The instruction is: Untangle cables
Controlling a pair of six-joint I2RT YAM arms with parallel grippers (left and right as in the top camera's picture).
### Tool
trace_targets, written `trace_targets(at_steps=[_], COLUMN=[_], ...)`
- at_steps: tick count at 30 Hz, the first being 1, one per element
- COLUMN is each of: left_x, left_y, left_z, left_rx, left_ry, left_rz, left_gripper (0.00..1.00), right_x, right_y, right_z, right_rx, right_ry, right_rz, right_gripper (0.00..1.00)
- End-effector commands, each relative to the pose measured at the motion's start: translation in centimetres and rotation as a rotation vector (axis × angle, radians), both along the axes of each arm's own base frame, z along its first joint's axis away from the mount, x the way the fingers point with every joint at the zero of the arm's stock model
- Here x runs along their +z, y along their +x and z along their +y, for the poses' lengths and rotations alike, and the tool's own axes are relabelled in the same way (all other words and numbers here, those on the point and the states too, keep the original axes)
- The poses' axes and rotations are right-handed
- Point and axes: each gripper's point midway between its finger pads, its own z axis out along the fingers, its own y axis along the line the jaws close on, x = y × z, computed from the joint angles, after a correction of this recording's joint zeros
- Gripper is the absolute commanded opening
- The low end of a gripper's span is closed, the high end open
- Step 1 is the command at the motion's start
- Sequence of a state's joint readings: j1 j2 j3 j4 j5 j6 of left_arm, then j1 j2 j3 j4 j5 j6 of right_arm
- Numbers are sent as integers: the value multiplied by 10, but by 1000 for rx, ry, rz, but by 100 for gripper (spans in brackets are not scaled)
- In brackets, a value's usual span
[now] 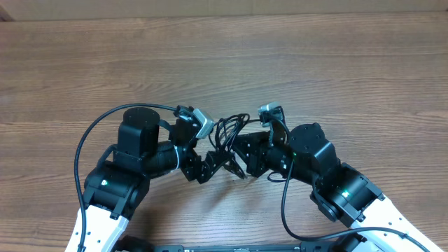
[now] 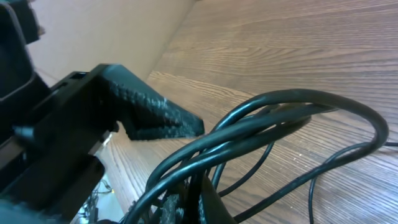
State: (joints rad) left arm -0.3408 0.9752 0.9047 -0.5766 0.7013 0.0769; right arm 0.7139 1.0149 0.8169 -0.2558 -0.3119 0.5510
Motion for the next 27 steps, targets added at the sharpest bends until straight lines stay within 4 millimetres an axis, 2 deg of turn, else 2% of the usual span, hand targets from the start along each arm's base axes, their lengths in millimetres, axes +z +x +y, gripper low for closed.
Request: trace_targets(at_steps=[1, 3, 11, 18, 21, 25, 27], left_x=[5, 5, 6, 4, -5, -21, -25], left_y=[-1, -1, -2, -1, 14, 32, 34], left_z=[-1, -1, -2, 0, 13, 41, 47], left_rx=[1, 2, 4, 24, 170, 417, 461], left_ry=[-10, -10, -19, -17, 18, 77, 94], left_rz=[-4, -3, 13, 27, 77, 159, 171], left_gripper=[54, 36, 5, 4, 4, 4, 4], right_x=[14, 14, 16, 13, 8, 1, -4], right_y=[-3, -3, -7, -8, -10, -11, -11], right_z=[4, 4, 7, 6, 5, 3, 0], right_rx=[28, 28, 59, 58, 57, 53, 41], right_ry=[39, 38, 54, 43, 29, 6, -10], right_rz=[-16, -15, -15, -3, 15, 39, 51], right_gripper=[4, 4, 4, 4, 4, 4, 4])
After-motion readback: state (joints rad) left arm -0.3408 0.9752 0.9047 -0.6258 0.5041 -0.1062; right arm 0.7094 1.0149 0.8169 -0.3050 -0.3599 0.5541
